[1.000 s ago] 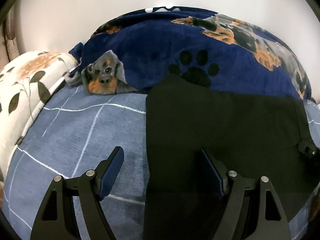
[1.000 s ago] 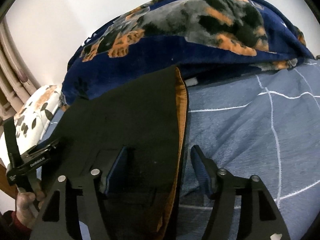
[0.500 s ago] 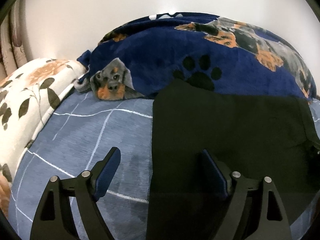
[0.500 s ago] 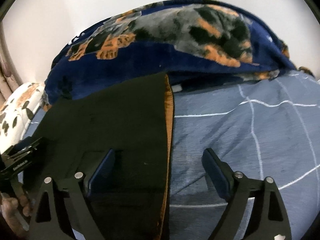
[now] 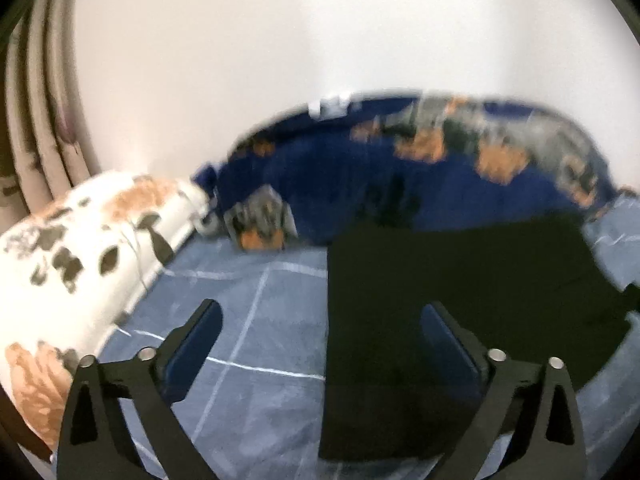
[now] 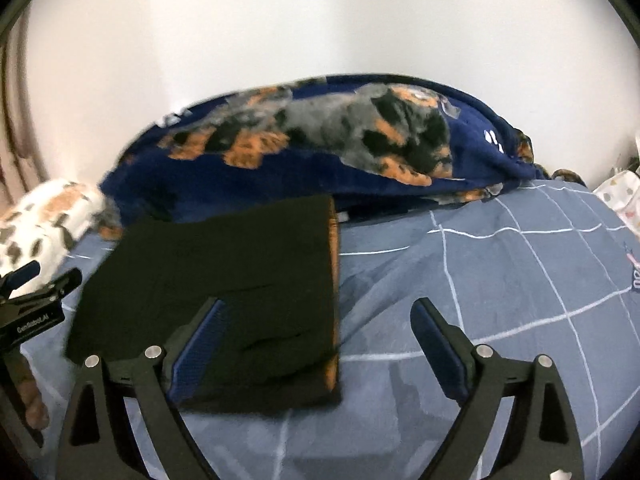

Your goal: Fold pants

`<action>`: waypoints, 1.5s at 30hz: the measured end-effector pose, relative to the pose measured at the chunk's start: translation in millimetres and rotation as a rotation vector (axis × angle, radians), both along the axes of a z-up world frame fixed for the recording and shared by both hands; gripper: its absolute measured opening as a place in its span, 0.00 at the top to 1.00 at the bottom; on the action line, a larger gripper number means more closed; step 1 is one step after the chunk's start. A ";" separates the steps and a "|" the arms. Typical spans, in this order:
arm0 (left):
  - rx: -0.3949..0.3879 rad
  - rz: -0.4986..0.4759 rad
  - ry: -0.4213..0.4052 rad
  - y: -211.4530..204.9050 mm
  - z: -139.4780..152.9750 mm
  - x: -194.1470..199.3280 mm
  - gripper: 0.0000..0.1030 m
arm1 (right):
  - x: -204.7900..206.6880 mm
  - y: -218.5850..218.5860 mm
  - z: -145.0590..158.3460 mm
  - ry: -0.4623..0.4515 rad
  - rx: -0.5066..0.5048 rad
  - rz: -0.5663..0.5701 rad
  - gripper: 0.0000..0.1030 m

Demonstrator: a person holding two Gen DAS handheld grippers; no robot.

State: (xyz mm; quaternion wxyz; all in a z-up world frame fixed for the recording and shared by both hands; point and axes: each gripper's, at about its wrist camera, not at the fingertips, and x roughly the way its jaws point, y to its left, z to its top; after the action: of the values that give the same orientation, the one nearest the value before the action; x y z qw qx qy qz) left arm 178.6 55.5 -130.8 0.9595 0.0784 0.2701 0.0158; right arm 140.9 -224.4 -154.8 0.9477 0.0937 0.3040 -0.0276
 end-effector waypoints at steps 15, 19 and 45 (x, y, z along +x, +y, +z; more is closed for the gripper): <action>-0.069 0.064 -0.242 -0.7 114.6 -118.2 0.00 | -79.3 20.6 70.6 -0.126 0.034 0.090 0.07; -0.083 0.067 -0.297 -2.3 137.6 -145.9 0.00 | -91.2 21.6 83.2 -0.155 0.012 0.099 0.07; -0.142 0.028 -0.170 2.0 151.6 -190.2 0.00 | -141.0 28.0 113.1 -0.183 -0.007 0.122 0.05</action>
State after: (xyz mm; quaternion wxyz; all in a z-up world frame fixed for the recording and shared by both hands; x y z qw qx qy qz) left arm -11.6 57.5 20.8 0.9818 0.0048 0.1892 0.0166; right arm -0.1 -196.5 -41.7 0.9717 0.0738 0.2214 0.0376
